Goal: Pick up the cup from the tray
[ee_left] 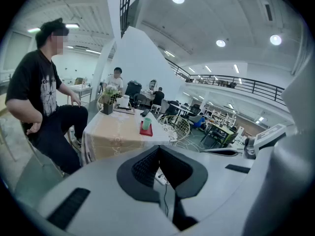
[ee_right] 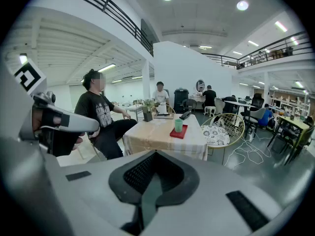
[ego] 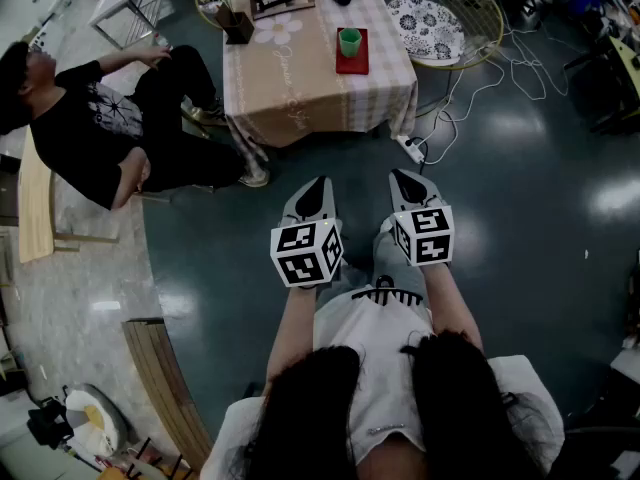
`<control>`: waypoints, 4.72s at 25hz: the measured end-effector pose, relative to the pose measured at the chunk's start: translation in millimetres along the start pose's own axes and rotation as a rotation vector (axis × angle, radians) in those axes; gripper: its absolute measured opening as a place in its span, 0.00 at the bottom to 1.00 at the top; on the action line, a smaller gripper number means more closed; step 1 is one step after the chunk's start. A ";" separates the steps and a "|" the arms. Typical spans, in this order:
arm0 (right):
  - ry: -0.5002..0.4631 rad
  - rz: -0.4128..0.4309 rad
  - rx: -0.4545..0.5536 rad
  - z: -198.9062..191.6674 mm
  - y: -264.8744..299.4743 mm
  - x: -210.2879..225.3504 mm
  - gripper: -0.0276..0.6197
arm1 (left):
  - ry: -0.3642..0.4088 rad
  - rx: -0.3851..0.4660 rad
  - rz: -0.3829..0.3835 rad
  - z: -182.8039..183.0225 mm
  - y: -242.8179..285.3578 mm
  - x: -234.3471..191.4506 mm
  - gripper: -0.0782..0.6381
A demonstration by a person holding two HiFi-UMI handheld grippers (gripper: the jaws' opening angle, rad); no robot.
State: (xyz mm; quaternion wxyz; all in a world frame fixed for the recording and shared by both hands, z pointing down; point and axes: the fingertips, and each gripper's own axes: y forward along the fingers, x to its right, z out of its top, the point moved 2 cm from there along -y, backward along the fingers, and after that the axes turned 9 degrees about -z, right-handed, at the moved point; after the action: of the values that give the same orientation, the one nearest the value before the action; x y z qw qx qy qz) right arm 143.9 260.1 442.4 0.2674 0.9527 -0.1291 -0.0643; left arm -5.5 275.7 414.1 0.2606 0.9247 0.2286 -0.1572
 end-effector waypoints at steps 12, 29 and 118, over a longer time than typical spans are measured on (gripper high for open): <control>0.043 -0.013 0.014 0.5 -3.9 7.4 0.06 | 0.004 -0.008 -0.026 -0.5 -1.6 6.8 0.12; 0.026 0.142 0.022 22.3 78.0 35.7 0.61 | -0.071 -0.034 0.114 9.8 21.7 -47.8 0.12; -0.834 0.629 -0.401 128.3 515.6 -133.9 0.55 | -0.167 -0.211 0.200 187.3 294.2 -337.1 0.12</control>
State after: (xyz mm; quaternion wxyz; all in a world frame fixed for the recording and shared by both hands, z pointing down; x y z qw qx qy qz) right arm -118.1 -190.2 611.9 0.3758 0.6927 -0.4873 -0.3761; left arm -174.3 -166.4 520.3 0.3887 0.8941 0.1281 -0.1817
